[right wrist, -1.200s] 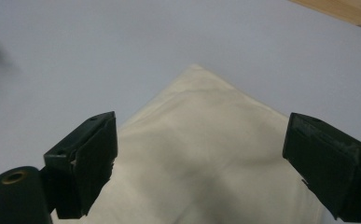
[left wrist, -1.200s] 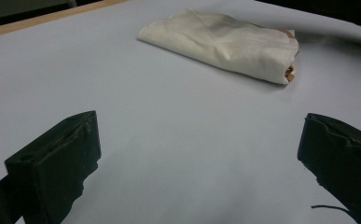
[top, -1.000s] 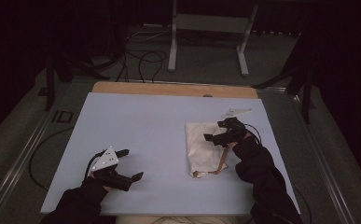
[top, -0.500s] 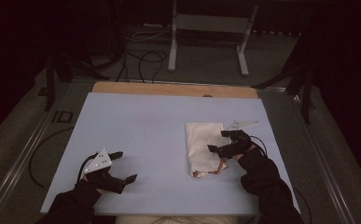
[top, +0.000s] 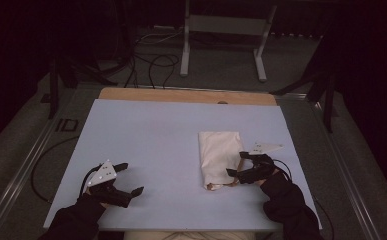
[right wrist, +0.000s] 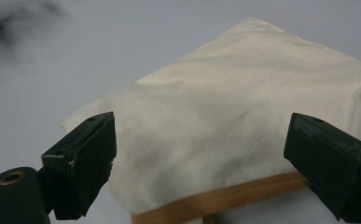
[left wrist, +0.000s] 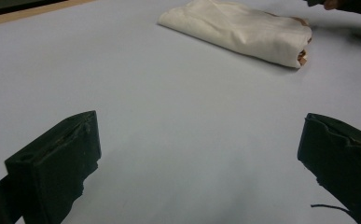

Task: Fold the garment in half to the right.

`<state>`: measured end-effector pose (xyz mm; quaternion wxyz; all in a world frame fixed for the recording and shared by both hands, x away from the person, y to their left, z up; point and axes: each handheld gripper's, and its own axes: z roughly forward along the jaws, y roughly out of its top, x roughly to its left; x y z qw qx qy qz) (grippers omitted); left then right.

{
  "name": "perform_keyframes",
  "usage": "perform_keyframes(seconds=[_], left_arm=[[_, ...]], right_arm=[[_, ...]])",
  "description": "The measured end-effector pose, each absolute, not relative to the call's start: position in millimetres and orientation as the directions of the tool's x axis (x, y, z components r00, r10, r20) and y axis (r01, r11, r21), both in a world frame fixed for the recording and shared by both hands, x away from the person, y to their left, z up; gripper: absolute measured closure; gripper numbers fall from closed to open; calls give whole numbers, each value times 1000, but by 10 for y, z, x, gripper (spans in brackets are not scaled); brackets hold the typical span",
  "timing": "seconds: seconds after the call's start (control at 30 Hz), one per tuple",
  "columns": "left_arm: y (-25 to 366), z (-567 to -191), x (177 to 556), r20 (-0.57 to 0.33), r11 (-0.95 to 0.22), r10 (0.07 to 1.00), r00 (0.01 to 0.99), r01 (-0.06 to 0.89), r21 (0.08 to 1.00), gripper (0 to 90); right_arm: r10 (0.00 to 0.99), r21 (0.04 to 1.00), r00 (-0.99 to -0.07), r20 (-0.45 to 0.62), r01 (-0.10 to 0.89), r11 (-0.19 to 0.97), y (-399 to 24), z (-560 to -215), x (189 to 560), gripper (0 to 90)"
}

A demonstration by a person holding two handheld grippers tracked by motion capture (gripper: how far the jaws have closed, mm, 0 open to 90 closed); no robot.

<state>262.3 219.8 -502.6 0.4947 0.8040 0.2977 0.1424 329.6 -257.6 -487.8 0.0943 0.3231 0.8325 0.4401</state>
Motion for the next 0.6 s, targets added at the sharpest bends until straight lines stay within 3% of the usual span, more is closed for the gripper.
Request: perform_keyframes(seconds=[0.6], left_arm=[[2255,-5037,2620,-64,-322,634,770,338,884,3]], right_arm=[[627,798,-775,81,427,425,-2729,-5005,2966,96]])
